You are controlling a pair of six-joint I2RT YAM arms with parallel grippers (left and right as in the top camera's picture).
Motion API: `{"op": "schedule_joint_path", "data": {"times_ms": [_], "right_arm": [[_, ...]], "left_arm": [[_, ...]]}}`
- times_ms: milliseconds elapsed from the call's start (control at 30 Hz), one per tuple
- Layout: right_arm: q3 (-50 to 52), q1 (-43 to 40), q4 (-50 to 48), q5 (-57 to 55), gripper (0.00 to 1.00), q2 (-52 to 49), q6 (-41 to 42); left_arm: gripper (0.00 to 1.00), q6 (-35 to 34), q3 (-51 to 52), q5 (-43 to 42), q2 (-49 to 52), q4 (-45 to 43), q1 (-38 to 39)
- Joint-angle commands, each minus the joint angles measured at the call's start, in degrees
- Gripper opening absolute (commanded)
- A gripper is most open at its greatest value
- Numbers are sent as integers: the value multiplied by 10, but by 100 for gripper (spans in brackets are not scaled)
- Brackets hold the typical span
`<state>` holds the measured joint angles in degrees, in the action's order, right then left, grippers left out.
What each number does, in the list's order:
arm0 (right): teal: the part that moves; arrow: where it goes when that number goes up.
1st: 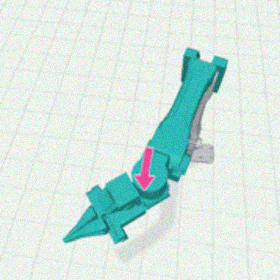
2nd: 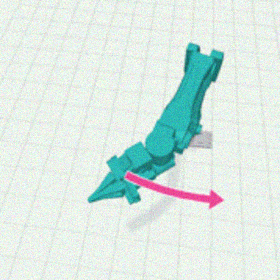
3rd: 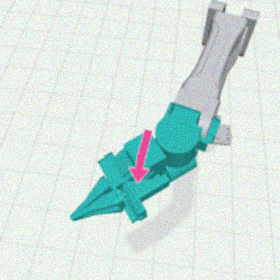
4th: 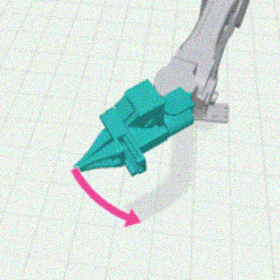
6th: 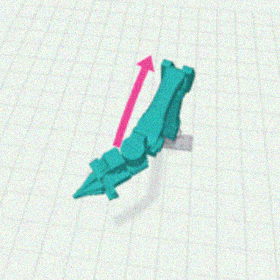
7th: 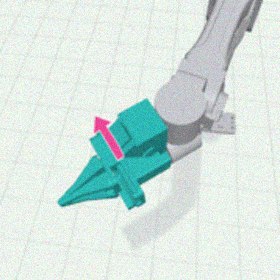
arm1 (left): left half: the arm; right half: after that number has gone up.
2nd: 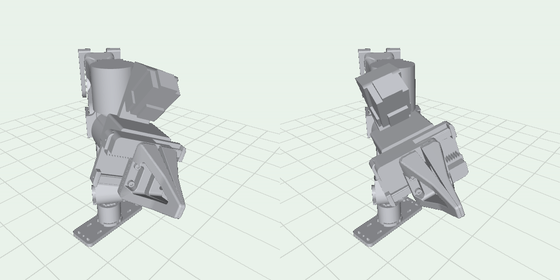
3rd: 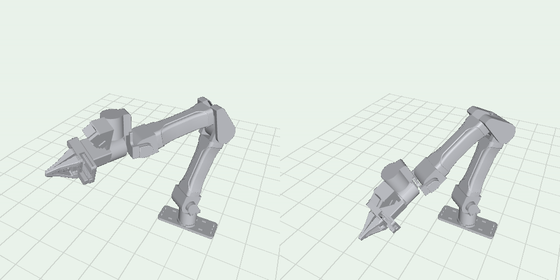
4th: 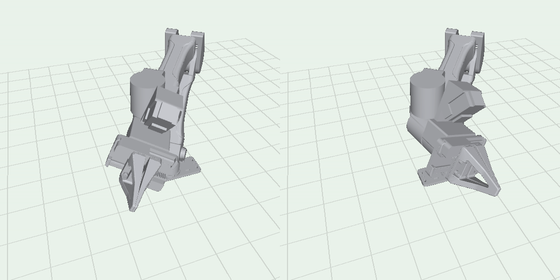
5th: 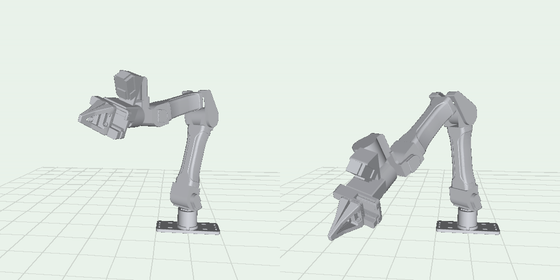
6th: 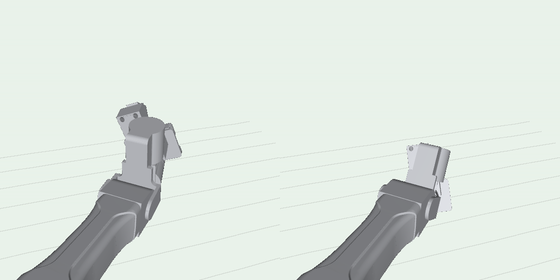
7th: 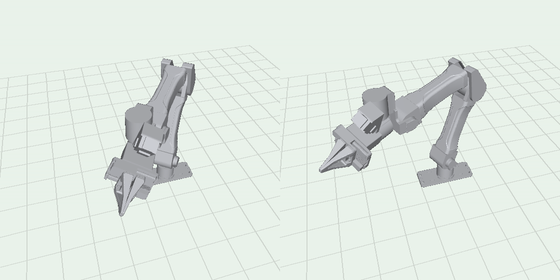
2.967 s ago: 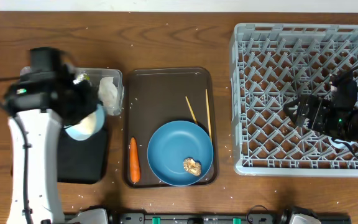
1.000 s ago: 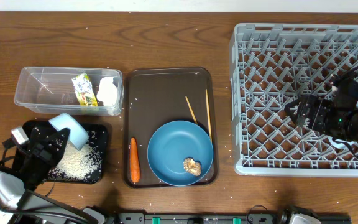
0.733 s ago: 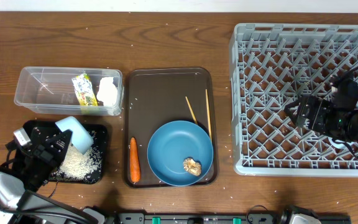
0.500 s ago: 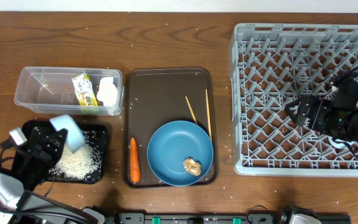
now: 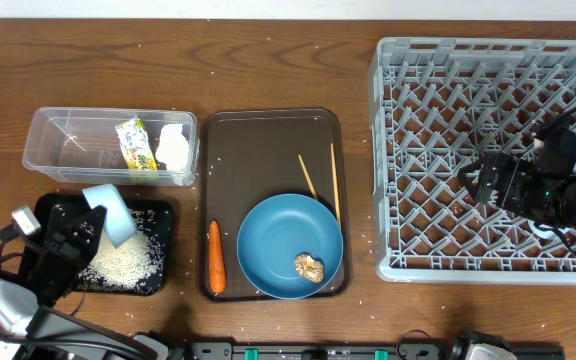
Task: Sort waste into correct bins and load items into the dishwasher rack
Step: 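Hold the bowl inverted over the black tray, pouring out rice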
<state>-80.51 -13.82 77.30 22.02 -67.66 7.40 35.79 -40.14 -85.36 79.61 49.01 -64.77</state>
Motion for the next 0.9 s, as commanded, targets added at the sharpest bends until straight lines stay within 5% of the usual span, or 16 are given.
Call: {"op": "schedule_joint_path", "data": {"times_ms": [0,633,733,867], "right_arm": [[0,9,-2,-2,94,0,7],[1,9,7,-2,94,0,7],[0,9,5,-2,94,0,7],[0,9,5,-2,94,0,9]], "left_arm": [[6,-20,-2,-12,2,-15,-2],[6,10,-2,-17,4,-25,-4],[6,-73,-1,29,13,-52,-6],[6,-72,0,18,14,-45,-7]]}}
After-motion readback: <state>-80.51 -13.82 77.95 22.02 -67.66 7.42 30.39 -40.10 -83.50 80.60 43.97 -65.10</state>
